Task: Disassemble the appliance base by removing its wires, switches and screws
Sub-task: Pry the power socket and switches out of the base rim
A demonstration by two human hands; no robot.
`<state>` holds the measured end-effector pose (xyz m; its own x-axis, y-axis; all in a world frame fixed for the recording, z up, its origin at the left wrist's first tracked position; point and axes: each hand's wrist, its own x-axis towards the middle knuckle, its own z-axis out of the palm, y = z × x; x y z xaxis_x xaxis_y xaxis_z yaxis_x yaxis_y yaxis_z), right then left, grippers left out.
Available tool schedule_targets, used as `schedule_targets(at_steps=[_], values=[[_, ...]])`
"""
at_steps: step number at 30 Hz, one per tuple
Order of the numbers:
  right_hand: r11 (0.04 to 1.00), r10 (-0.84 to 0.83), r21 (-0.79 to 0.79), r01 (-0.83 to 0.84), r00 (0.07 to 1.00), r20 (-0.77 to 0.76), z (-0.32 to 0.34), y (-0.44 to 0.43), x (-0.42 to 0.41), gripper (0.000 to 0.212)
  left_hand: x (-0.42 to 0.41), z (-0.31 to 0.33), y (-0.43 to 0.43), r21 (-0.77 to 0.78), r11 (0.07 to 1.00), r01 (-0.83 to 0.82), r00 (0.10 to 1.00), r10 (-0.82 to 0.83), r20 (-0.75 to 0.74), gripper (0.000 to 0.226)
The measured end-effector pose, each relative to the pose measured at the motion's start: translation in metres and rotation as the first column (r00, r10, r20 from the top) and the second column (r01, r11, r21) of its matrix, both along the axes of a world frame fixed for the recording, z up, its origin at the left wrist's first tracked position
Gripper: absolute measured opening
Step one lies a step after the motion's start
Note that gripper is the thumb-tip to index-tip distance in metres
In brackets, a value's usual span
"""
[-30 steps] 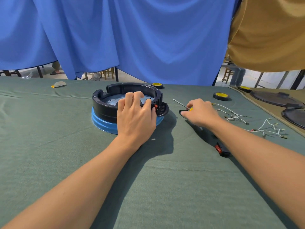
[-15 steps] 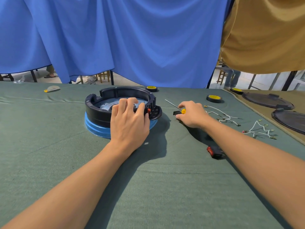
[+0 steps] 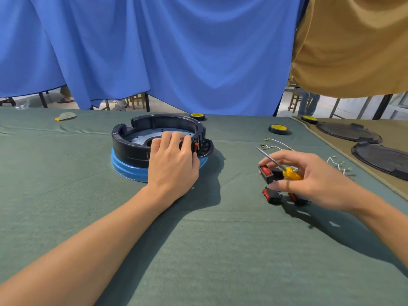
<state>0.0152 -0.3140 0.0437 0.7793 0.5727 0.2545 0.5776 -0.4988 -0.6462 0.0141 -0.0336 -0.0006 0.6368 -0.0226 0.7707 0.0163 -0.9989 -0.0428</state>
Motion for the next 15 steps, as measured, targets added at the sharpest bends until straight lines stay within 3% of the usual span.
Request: schedule_targets(at_steps=[7, 11, 15], values=[[0.997, 0.073, 0.012, -0.072, 0.997, -0.035, -0.003, 0.000, -0.009, 0.036, -0.005, 0.000, 0.002, -0.001, 1.000, 0.008, 1.000, -0.008, -0.023, 0.031], [0.988, 0.083, -0.124, -0.093, 0.993, -0.084, 0.000, -0.004, -0.013, 0.035, -0.006, 0.000, 0.002, -0.005, 1.000, 0.012, 0.999, -0.012, -0.036, 0.033], [0.974, 0.081, -0.208, -0.088, 0.996, -0.040, 0.005, -0.009, -0.015, 0.032, -0.005, -0.001, 0.002, 0.002, 1.000, 0.005, 0.999, -0.004, -0.044, 0.031]])
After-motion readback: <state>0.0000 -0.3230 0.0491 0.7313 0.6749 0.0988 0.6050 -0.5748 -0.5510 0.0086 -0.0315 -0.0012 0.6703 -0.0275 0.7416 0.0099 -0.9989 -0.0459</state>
